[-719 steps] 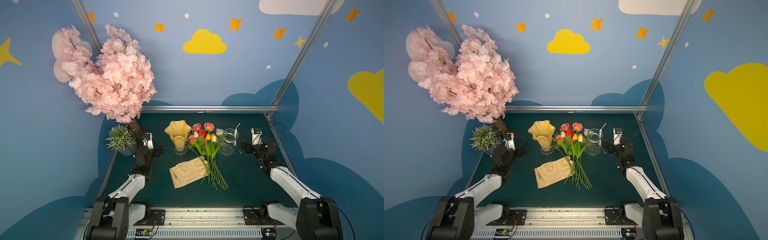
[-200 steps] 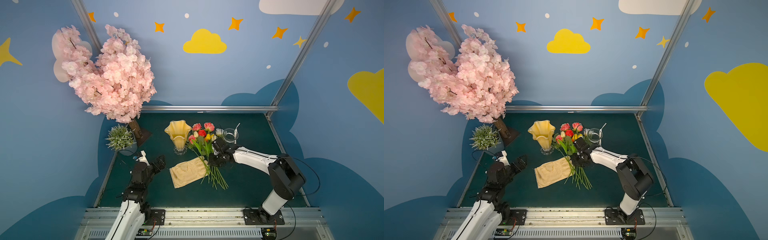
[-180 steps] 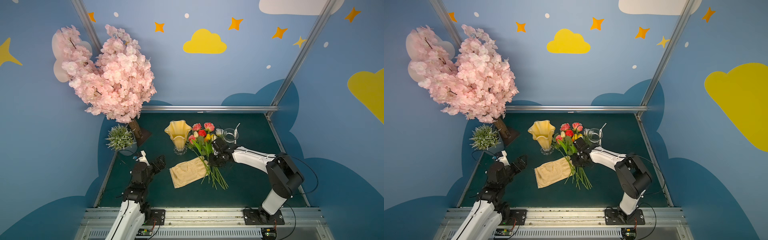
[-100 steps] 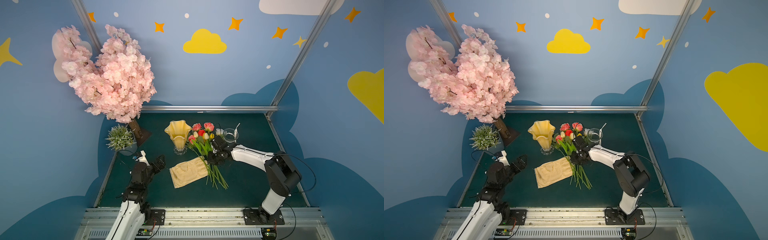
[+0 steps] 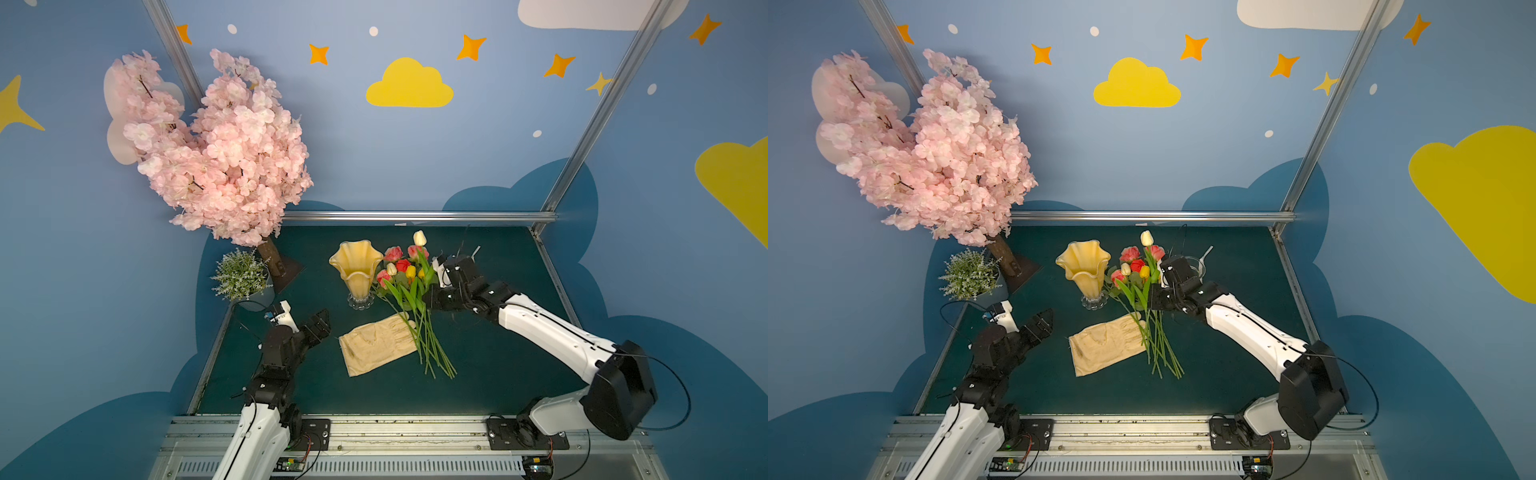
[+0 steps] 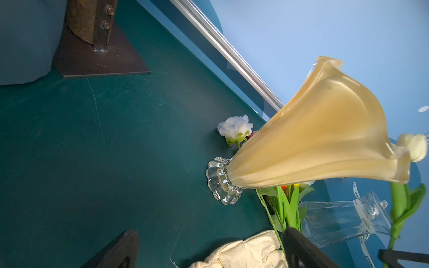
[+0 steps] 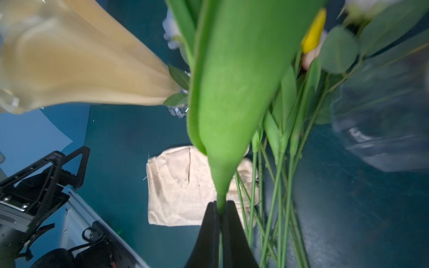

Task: Arrange the flowers in different vases according to their variety
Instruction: Pick up the flower at the center of the board, then insert the flower into the vase.

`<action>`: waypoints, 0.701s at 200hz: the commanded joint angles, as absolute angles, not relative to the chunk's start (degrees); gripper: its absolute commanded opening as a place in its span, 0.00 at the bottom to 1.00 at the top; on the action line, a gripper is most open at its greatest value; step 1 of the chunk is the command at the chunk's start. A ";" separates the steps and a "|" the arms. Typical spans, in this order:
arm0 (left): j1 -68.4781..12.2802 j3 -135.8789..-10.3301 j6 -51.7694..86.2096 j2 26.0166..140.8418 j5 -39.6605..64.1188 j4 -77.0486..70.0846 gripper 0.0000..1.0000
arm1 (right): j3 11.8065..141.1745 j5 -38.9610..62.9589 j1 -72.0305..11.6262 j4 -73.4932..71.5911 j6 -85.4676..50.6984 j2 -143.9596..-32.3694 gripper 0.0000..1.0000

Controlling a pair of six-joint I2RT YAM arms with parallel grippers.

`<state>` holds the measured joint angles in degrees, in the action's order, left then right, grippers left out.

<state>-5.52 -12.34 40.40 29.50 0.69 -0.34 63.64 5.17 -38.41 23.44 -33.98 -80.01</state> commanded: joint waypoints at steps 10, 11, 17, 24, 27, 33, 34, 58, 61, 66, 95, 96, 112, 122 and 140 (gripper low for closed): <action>-5.27 -12.65 39.69 28.74 1.67 -2.22 1.00 | 64.79 -2.90 -35.90 19.52 -25.30 -71.96 0.00; -5.32 -12.65 39.66 28.74 1.67 -2.25 1.00 | 64.74 -3.25 -35.83 19.30 -25.04 -71.66 0.00; -5.27 -12.65 39.64 28.84 1.76 -2.35 1.00 | 64.45 -4.97 -35.52 17.80 -23.95 -70.14 0.00; -5.30 -12.55 39.64 28.94 1.80 -2.45 1.00 | 64.34 -6.23 -34.91 16.51 -22.69 -68.52 0.00; -5.28 -12.57 39.64 28.93 1.82 -2.54 1.00 | 64.41 -6.71 -34.55 16.06 -22.06 -67.83 0.00; -5.27 -12.54 39.64 29.00 1.92 -2.63 1.00 | 64.70 -7.88 -34.02 15.26 -20.95 -66.72 0.00; -5.27 -12.51 39.64 29.05 1.93 -2.63 1.00 | 64.74 -8.12 -33.93 15.10 -20.76 -66.45 0.00; -5.28 -12.63 39.65 29.60 2.20 -3.01 1.00 | 66.16 -13.32 -31.66 11.55 -16.34 -63.76 0.00; -5.33 -12.62 39.62 29.71 2.20 -2.99 1.00 | 66.40 -14.21 -31.41 11.27 -15.83 -63.65 0.00; -5.37 -12.65 39.70 29.78 2.20 -2.99 1.00 | 66.85 -15.23 -30.84 10.83 -15.18 -63.55 0.00; -5.32 -12.74 39.72 30.29 2.33 -2.99 1.00 | 68.99 -19.58 -28.22 7.96 -11.38 -64.70 0.00; -5.30 -12.70 39.72 30.31 2.35 -2.99 1.00 | 68.99 -19.68 -28.13 7.80 -11.23 -64.78 0.00; -5.31 -12.89 39.73 30.44 2.29 -2.91 1.00 | 69.31 -20.92 -27.01 5.70 -9.72 -66.07 0.00; -5.33 -13.05 39.77 30.65 2.29 -2.77 1.00 | 69.11 -20.84 -26.24 4.26 -9.28 -67.01 0.00; -5.34 -13.35 39.73 30.93 2.29 -2.32 1.00 | 69.22 -18.14 -24.77 2.99 -9.21 -69.47 0.00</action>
<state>-5.52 -12.34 40.34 30.65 1.76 -1.72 68.18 -18.24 -26.26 7.29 -11.68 -66.54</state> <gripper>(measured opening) 0.998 0.058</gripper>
